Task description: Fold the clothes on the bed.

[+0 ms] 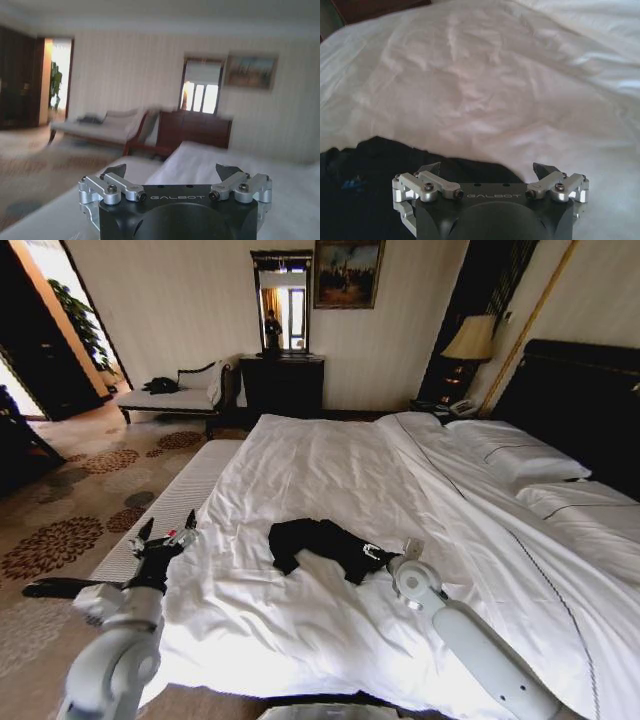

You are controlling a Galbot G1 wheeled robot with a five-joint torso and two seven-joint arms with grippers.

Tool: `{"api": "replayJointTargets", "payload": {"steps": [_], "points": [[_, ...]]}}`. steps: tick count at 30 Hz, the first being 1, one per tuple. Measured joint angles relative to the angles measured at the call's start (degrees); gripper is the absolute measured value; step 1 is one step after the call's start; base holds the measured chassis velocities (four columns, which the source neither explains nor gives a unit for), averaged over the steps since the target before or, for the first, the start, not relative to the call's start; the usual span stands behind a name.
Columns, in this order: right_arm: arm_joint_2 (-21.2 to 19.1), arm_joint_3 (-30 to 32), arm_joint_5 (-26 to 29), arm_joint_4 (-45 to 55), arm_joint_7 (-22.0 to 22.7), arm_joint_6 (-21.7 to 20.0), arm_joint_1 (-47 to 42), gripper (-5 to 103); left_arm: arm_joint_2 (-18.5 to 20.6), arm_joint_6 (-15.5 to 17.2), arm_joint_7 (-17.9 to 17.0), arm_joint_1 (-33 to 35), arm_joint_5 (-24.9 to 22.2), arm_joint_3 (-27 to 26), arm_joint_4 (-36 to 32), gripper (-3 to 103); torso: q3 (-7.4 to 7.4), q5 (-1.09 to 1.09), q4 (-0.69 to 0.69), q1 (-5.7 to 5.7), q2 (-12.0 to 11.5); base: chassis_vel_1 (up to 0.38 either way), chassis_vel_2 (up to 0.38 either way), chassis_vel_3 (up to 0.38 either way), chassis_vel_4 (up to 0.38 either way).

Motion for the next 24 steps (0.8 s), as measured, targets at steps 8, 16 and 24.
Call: {"api": "replayJointTargets", "payload": {"steps": [8, 16, 24], "points": [[1.2, 1.9, -7.4, 0.0, -1.3, 1.7, -2.6, 100, 7.6, 9.3, -5.9, -19.6, -16.9, 13.4, 16.4, 100, 0.00, 0.02, -0.03, 0.00, 0.0, 0.000, 0.000, 0.000, 0.000], [2.4, 4.9, -8.5, 0.3, -1.4, 1.8, -4.2, 100, 4.8, 23.0, -15.0, -37.4, -34.8, 27.4, 30.8, 100, 0.01, 0.02, 0.02, 0.01, 0.0, 0.000, 0.000, 0.000, 0.000], [1.9, 8.5, -8.5, 1.6, -1.4, 1.8, -6.8, 100, -2.0, 28.7, -24.9, -49.0, -40.8, 35.0, 38.7, 100, -0.01, 0.05, -0.02, 0.00, 0.0, 0.000, 0.000, 0.000, 0.000]]}}
